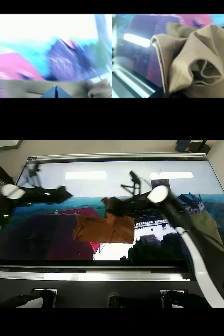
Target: Fold the shirts.
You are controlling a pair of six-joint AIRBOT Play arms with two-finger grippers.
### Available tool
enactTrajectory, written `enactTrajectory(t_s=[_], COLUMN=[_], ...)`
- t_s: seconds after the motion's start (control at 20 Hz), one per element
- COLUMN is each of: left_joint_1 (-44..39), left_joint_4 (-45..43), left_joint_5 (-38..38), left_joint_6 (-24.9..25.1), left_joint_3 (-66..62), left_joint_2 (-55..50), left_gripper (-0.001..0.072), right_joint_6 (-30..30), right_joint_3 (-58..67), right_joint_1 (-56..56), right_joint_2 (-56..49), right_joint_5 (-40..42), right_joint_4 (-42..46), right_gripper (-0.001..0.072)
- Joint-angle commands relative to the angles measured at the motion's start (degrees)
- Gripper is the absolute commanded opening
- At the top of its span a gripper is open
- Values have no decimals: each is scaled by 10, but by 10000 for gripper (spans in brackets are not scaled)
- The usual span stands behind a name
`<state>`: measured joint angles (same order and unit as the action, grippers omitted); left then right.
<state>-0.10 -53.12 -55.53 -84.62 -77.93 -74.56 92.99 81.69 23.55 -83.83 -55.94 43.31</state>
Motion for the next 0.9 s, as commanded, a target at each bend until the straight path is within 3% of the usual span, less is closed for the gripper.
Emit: enactTrajectory(t_s=[0.0, 0.2, 0.25, 0.35, 0.45, 0.55, 0.8, 0.85], left_joint_1=[128, 151, 145, 128, 114, 110, 112, 112], left_joint_4=[-74, -73, -73, -74, -74, -76, -80, -80], left_joint_5=[-49, -70, -71, -70, -68, -68, -64, -64], left_joint_6=[-24, -24, -24, -24, -21, -17, -1, 2], left_joint_3=[0, 1, 1, 3, 12, 30, 51, 51], left_joint_2=[95, 135, 137, 135, 134, 134, 134, 134], left_gripper=[27, 27, 27, 27, 27, 27, 28, 28], right_joint_6=[-19, -25, -37, -45, -86, -79, 48, 67], right_joint_3=[1, 1, 1, 1, 1, 1, 0, -8], right_joint_1=[79, 125, 135, 142, 120, 71, -113, -144], right_joint_2=[-100, -179, -189, -195, -180, -148, -67, -70], right_joint_5=[113, 184, 199, 212, 161, 84, -138, -176], right_joint_4=[-91, -180, -199, -218, -205, -124, 224, 256], right_gripper=[50, 51, 102, 709, 694, 693, 678, 631])
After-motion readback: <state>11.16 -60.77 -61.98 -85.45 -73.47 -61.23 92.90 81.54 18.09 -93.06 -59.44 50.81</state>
